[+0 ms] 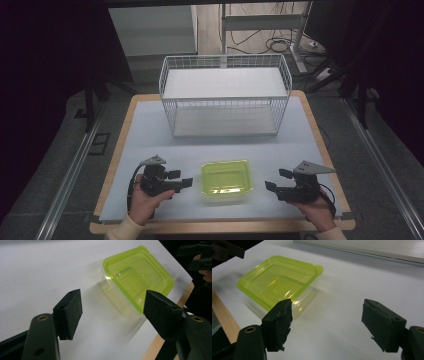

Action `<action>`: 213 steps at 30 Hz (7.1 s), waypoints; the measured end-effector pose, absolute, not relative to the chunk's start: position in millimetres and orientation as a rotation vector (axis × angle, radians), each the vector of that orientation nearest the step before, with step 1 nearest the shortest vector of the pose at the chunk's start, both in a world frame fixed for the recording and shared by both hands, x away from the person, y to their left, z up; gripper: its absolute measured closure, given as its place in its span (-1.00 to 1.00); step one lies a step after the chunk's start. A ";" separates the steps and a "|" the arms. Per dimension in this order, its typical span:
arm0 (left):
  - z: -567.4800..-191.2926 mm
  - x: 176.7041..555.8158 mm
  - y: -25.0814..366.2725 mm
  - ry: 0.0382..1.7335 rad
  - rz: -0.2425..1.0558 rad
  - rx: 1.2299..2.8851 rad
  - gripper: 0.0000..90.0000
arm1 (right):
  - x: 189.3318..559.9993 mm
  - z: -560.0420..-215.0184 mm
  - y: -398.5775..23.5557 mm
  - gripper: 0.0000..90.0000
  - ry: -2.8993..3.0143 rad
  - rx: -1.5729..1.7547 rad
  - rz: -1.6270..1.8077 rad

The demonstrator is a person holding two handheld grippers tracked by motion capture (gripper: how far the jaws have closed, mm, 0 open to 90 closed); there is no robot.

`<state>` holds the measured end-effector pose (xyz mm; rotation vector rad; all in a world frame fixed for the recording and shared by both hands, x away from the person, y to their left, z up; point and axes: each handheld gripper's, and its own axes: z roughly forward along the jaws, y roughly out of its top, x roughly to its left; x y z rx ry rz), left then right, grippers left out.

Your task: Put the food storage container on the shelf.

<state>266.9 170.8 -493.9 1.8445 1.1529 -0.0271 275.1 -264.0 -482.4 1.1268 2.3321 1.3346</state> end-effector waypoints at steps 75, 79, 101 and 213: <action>-502.0 283.5 138.0 1.147 -0.320 1.723 0.81 | 318.1 -484.6 -227.0 0.79 2.544 1.537 1.617; -499.6 282.4 138.7 1.140 -0.318 1.722 0.81 | 316.7 -481.9 -226.9 0.79 2.542 1.519 1.618; -470.0 286.4 144.5 1.107 -0.265 1.726 0.80 | 313.7 -454.0 -221.1 0.79 2.488 1.424 1.663; -317.6 434.8 157.7 1.079 -0.139 1.727 0.80 | 460.1 -311.4 -203.6 0.79 2.361 1.410 1.732</action>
